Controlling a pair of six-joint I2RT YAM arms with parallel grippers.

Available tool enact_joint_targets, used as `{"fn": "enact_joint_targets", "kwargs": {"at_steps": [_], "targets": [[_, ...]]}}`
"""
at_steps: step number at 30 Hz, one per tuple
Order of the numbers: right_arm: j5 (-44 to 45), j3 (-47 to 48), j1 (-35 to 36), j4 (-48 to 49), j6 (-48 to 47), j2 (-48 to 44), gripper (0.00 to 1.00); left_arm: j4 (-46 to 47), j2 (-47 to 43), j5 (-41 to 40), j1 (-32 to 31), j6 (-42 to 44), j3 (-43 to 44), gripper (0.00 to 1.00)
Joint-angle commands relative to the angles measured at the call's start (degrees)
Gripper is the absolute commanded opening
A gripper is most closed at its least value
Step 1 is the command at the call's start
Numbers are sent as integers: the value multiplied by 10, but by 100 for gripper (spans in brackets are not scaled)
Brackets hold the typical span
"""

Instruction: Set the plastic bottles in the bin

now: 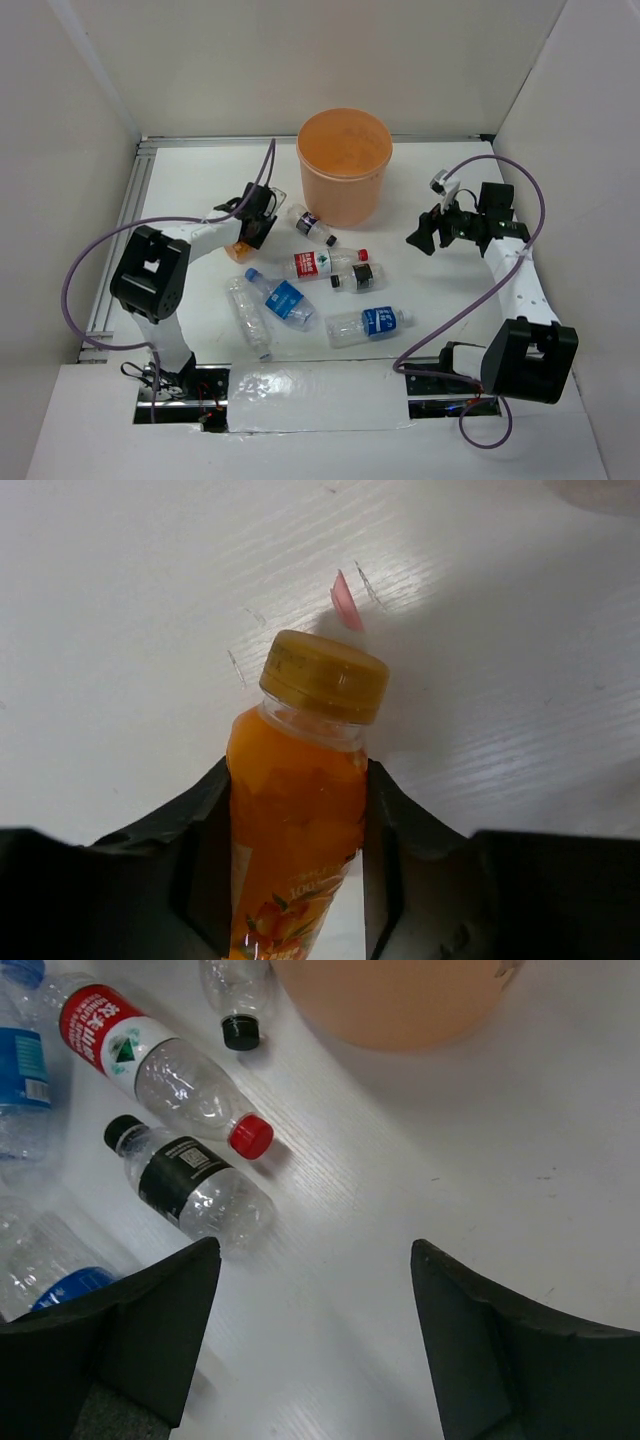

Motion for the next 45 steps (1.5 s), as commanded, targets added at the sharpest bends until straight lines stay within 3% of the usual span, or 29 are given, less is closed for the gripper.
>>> {"fn": "enact_joint_targets", "kwargs": {"at_steps": [1,4,7,10,11,13,15,18,21,22,23,25,27,28,29,30,33,39,41,42,44,45], "targets": [[-34,1,-4,-26,-32,-21,81,8,-40,-2,-1,-20,-22,19],[-55,1,-4,-48,-70,-27,55,-7,-130,17,-11,-34,-35,10],[-77,-10,4,-92,-156,-32,44,-40,-218,64,-45,-48,19,8],[-77,-30,36,-125,-258,-37,54,-45,-261,107,-75,-61,108,2],[-77,-37,45,-125,-269,-37,69,-34,-261,115,-81,-61,130,2],[-71,-48,66,-113,-275,-43,77,-11,-252,150,-89,-85,198,2],[-66,-54,76,-100,-275,-48,79,54,-233,196,-95,-116,232,4],[-66,-54,84,-100,-275,-48,79,158,-175,198,-110,-147,280,5],[-60,-54,98,-100,-275,-48,79,205,-87,171,-115,-177,344,9],[-53,-54,98,-100,-275,-55,80,212,-62,157,-115,-197,365,11],[-47,-54,104,-100,-275,-55,82,212,-38,150,-115,-203,409,20],[-38,-54,110,-100,-284,-69,86,206,32,140,-115,-212,455,21],[-31,-54,122,-113,-315,-75,92,176,71,124,-115,-217,518,29],[-37,-54,122,-149,-376,-75,92,166,101,113,-120,-217,535,49],[-37,-54,128,-171,-414,-75,94,156,111,107,-120,-217,556,63],[-45,-54,137,-200,-465,-75,95,148,117,101,-120,-217,556,83],[-39,-65,173,-233,-526,-75,97,141,117,96,-120,-217,562,100],[29,-101,340,-192,-510,-38,97,78,21,62,-132,-206,530,100],[34,-101,370,-185,-489,-24,97,52,-79,32,-144,-206,442,100],[34,-101,402,-179,-475,-12,95,33,-119,-5,-144,-219,347,100],[55,-101,438,-160,-441,0,95,9,-201,-33,-144,-244,243,100],[60,-109,471,-150,-424,12,95,-5,-281,-56,-149,-278,142,100]]}}
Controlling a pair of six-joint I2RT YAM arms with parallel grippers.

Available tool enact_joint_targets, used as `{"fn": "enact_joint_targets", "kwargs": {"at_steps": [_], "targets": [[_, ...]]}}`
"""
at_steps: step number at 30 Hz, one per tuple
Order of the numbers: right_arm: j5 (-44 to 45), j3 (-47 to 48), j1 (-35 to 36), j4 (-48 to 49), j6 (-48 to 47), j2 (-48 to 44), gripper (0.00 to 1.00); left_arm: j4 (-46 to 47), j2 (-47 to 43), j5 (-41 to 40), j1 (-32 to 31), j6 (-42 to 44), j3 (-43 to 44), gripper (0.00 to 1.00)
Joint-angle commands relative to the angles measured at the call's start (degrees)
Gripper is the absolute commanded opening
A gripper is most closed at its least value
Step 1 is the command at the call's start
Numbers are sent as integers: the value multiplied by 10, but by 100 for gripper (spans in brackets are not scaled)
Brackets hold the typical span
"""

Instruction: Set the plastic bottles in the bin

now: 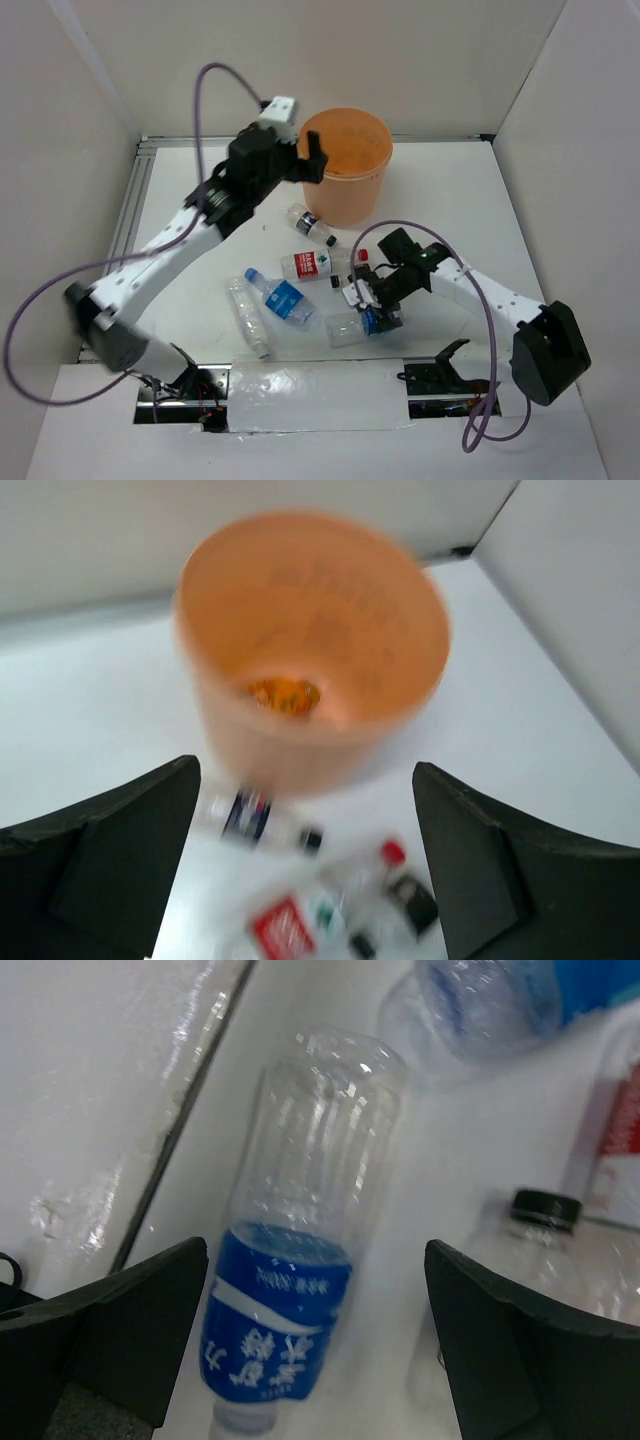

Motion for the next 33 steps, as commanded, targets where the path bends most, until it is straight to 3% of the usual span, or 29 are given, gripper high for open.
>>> {"fn": "enact_joint_targets", "kwargs": {"at_steps": [1,3,8,9,10,13,15,18,21,25,27,31,33], "targets": [[31,-17,73,43,62,21,94,-57,-178,-89,-5,-76,-192,100],[76,-23,111,111,150,42,93,-103,-247,-99,-5,-116,-277,100],[148,-47,181,202,238,110,84,-193,-408,-112,-11,-267,-455,100],[153,-47,181,210,244,118,79,-213,-421,-120,-11,-285,-469,100],[153,-47,188,216,250,124,57,-218,-434,-125,-11,-303,-482,100],[137,-5,182,166,236,104,30,-224,-457,-111,-11,-355,-521,100],[101,29,171,122,218,80,25,-231,-451,-104,-11,-376,-541,100],[63,121,164,37,188,21,23,-238,-443,-97,-11,-408,-557,100],[70,225,158,30,209,-11,23,-230,-429,-86,-11,-428,-573,100],[76,342,131,101,271,-10,23,-239,-409,-81,-11,-458,-585,100],[88,396,116,211,335,16,24,-266,-399,-74,-11,-480,-585,100],[123,448,68,308,336,60,25,-273,-392,-69,-11,-487,-598,100],[106,462,7,377,336,108,26,-273,-392,-74,-11,-487,-609,100]]}}
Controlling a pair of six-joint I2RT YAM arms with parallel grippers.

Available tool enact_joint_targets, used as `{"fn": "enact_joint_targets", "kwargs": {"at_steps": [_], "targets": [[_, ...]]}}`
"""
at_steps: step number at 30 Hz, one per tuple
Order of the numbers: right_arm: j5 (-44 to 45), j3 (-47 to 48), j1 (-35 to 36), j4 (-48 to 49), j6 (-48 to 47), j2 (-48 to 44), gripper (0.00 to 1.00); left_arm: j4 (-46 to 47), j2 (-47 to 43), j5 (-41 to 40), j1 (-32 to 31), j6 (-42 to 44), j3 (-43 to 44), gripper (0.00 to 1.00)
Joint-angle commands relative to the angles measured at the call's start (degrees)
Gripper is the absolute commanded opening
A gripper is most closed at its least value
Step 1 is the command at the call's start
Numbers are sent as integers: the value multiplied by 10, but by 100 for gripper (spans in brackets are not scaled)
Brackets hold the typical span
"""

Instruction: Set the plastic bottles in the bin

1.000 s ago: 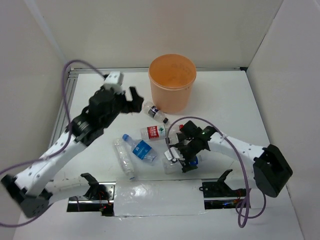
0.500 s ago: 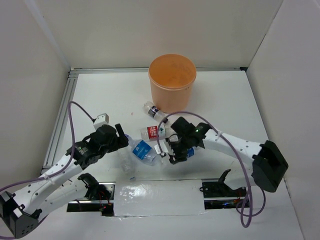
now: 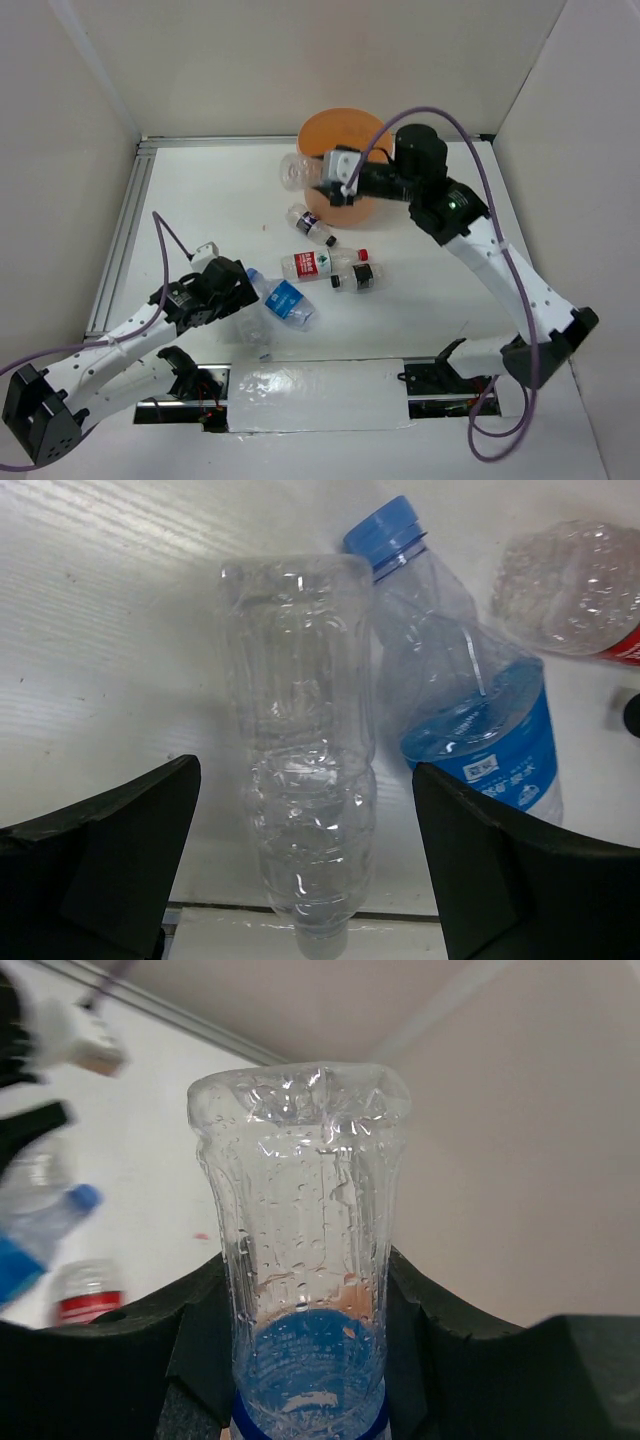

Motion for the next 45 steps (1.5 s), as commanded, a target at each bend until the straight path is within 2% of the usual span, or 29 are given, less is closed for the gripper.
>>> {"fn": "enact_joint_targets", "kwargs": {"at_steps": [1,4,6,7,9,10,14,18,22,23,24,25,26,28,29,31,33,34,35,36,37,38,40,41,42,43,44,45], "targets": [[-11,26,-78,138,31,79,26,-12,0,-1,-2,-21,-13,100],[-37,72,-134,188,38,166,29,-7,0,-1,-2,-21,-25,100],[-57,132,-171,180,53,239,38,6,15,-1,-2,-21,-31,100],[-86,158,-182,146,60,263,66,16,24,-8,-2,-21,-37,100],[-108,226,-199,117,84,321,86,34,33,-8,-2,-21,-44,100],[-122,240,-212,109,93,331,100,48,40,-8,-2,-21,-44,100],[-141,230,-224,138,159,312,100,91,78,-8,-8,-21,-50,100],[-176,184,-224,137,197,243,100,120,134,-1,-8,-16,-38,100],[-196,88,-230,123,234,136,98,94,170,12,-15,-11,-21,54],[-210,75,-230,110,235,119,95,80,170,12,-21,-11,-7,37],[-220,49,-230,72,210,89,91,46,146,5,-31,-11,2,30],[-226,36,-230,51,199,74,77,25,128,-1,-39,-11,28,25],[-226,20,-230,30,188,59,68,5,108,-8,-49,-3,46,14],[-226,-42,-230,-20,158,11,59,-18,53,-21,-68,18,88,11],[-206,-68,-235,-27,158,-6,67,-18,41,-21,-68,53,137,11],[-199,-123,-240,-52,155,-50,100,24,33,-12,-74,115,186,11],[-199,-191,-246,-90,112,-72,100,114,52,0,-74,205,263,11],[-199,-211,-246,-134,43,-93,100,143,69,6,-74,230,291,11],[-194,-255,-246,-134,28,-106,100,172,117,6,-68,272,320,11],[-175,-279,-246,-129,19,-120,96,204,147,16,-68,295,380,11],[-166,-303,-246,-117,7,-133,71,259,178,16,-61,312,413,12],[-154,-348,-246,-110,-33,-155,54,285,212,24,-52,343,448,12],[-114,-383,-246,-88,-46,-163,27,331,321,24,-45,371,559,13],[-104,-398,-246,-81,-54,-169,22,357,358,24,-35,378,599,13],[-97,-407,-246,-80,-69,-163,31,363,396,14,-35,384,681,16],[-88,-414,-246,-80,-69,-157,42,363,469,4,-26,390,722,16],[-88,-414,-246,-80,-69,-145,49,363,505,-14,-15,390,763,16],[-88,-414,-246,-89,-75,-139,59,353,539,-24,-15,384,841,16]]}}
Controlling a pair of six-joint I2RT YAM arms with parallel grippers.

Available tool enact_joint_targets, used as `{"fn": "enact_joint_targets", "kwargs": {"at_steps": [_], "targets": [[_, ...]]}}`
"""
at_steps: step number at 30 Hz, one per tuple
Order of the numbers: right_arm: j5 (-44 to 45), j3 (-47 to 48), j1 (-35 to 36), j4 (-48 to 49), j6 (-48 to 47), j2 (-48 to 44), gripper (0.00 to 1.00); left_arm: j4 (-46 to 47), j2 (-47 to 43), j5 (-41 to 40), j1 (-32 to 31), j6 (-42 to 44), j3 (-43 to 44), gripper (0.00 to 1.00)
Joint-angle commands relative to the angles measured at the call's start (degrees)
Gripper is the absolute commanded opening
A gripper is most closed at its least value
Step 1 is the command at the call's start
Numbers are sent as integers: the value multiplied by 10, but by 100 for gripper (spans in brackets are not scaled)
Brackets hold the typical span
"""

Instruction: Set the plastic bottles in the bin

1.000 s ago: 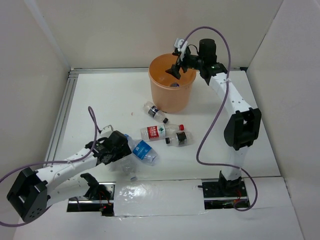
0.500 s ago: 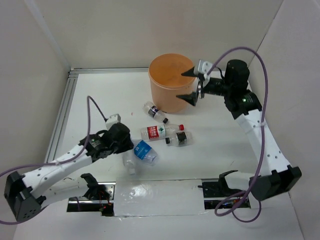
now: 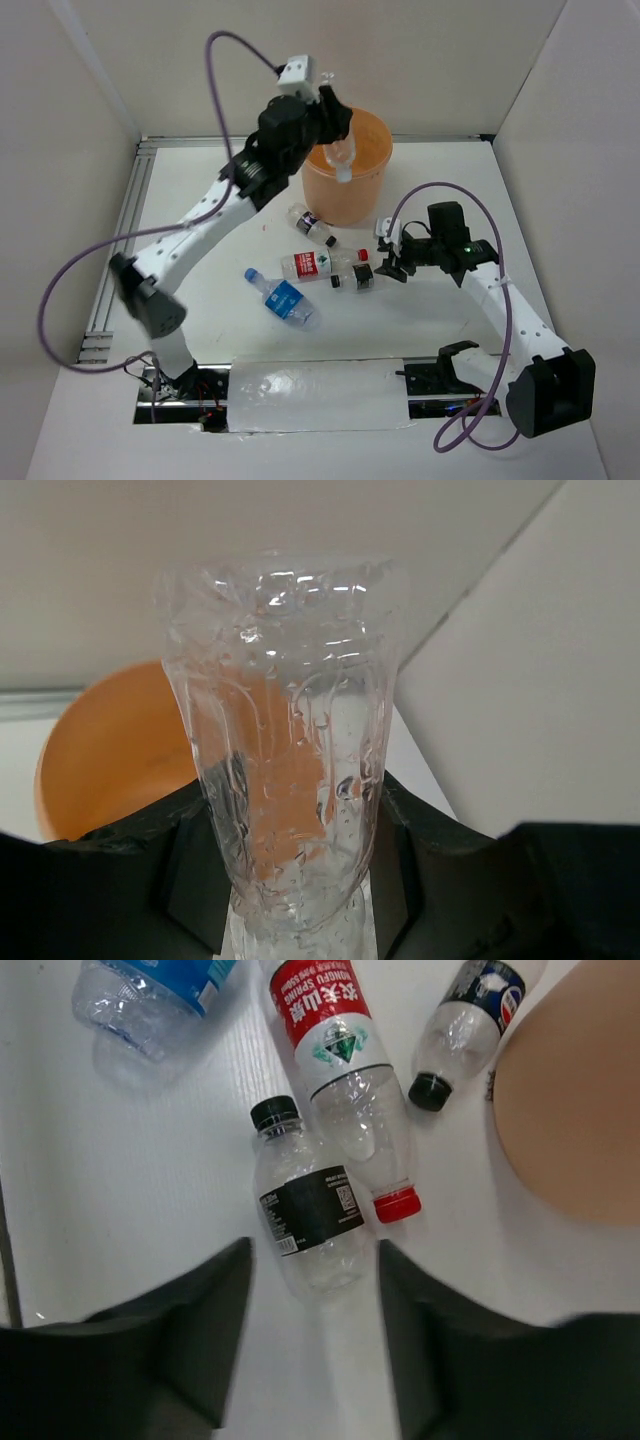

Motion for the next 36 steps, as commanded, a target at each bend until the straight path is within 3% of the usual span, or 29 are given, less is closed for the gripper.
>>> {"fn": "enact_joint_targets", "kwargs": {"at_steps": [1,4,5,8,10,12,15,19,22,23,25,26,29,30,31,34,36], "targets": [[28,1,-7,9,-45,5,67,50,109,-42,26,45,143,25],[33,-10,-7,23,-45,10,81,43,211,-81,37,56,234,32],[33,-10,-7,31,-45,10,84,43,230,-93,37,56,249,44],[33,-16,-7,39,-52,10,89,43,278,-98,48,63,258,63],[33,-21,-1,39,-76,30,90,43,291,-83,54,58,258,86],[18,-21,-1,33,-102,54,91,37,299,-68,59,58,265,100],[7,-21,20,24,-129,88,93,43,273,-44,59,58,254,100],[35,-44,52,55,-163,140,93,19,164,-61,45,80,176,100],[49,-59,58,93,-171,176,93,-33,29,-87,37,71,43,100],[56,-68,64,103,-171,183,93,-61,-10,-92,32,47,-61,100],[80,-73,64,116,-191,202,91,-82,-134,-92,32,15,-178,100],[87,-80,64,116,-196,208,91,-92,-173,-83,32,-30,-292,100],[109,-86,64,110,-220,229,83,-132,-299,-57,32,-144,-480,100],[109,-86,64,110,-220,229,77,-132,-323,-47,32,-172,-519,100],[109,-86,69,82,-237,234,58,-132,-344,-26,32,-201,-554,100],[77,-44,69,-18,-252,211,32,-132,-392,-12,26,-292,-649,100],[36,7,63,-71,-252,159,28,-116,-413,2,26,-320,-695,100]]}}
